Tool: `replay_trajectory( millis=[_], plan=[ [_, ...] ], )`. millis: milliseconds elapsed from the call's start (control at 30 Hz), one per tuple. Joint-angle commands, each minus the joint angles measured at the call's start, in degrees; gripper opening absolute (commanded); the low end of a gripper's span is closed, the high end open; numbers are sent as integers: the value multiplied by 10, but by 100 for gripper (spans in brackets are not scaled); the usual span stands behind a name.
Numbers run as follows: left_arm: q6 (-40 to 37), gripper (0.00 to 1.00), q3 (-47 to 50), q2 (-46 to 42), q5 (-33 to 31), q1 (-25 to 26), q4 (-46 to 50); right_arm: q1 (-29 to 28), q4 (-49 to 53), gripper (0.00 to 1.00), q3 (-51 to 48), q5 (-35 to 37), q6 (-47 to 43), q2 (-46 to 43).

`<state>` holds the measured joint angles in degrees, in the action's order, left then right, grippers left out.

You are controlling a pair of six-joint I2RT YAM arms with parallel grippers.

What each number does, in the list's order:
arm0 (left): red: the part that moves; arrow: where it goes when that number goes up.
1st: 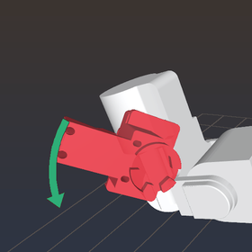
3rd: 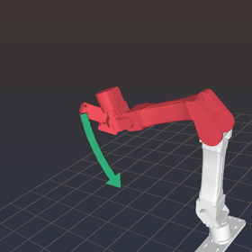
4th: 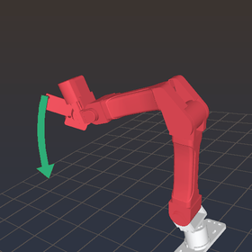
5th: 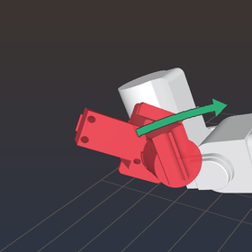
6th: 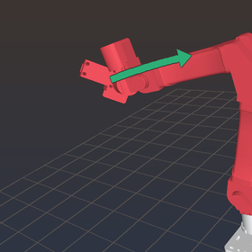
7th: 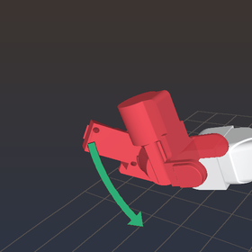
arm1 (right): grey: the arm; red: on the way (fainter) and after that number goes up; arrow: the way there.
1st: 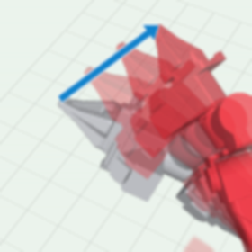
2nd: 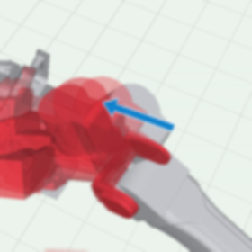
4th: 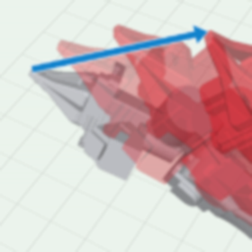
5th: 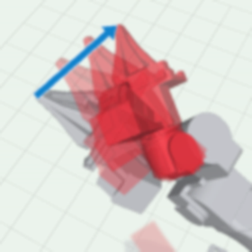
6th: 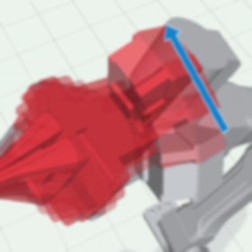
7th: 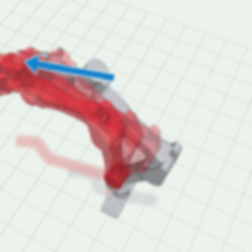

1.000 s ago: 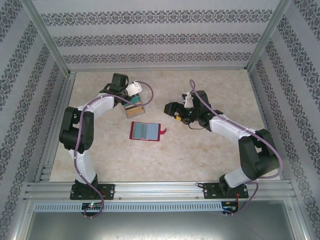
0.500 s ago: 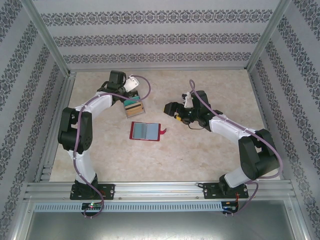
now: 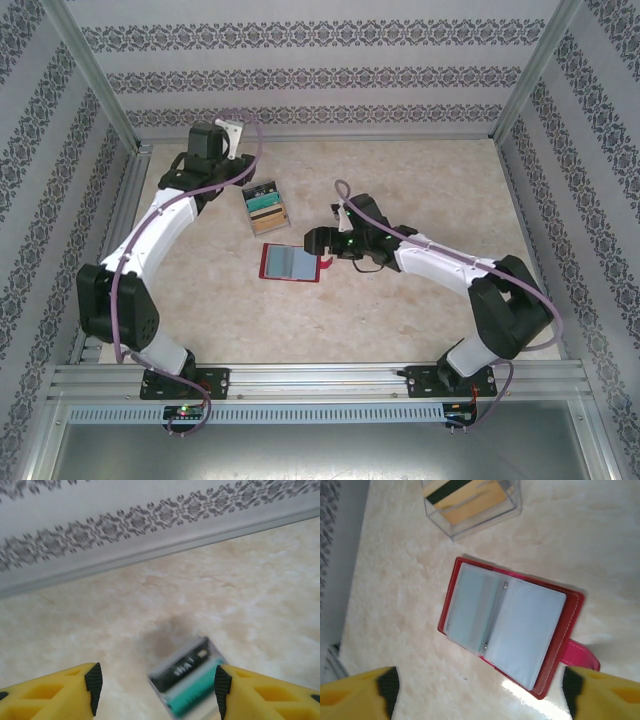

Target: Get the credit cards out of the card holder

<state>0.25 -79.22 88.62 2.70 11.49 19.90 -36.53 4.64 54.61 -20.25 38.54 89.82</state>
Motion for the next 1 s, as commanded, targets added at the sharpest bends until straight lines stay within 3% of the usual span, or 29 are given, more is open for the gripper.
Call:
replay_trajectory(
  millis=[0, 100, 300, 500, 967],
  plan=[
    [154, 66, 58, -48, 62, -7, 62, -20, 23, 71, 15, 38, -4, 31],
    [211, 61, 119, -80, 122, -7, 54, -39, 23, 55, 22, 47, 4, 59],
    [300, 48, 225, -86, 222, 1, 30, -57, 31, 44, 29, 81, 31, 103],
    [343, 48, 293, -77, 261, 17, -26, -56, 45, 43, 35, 101, 38, 123],
    [339, 48, 297, -46, 265, 31, -26, -46, 38, 37, 42, 93, 52, 166]
  ],
)
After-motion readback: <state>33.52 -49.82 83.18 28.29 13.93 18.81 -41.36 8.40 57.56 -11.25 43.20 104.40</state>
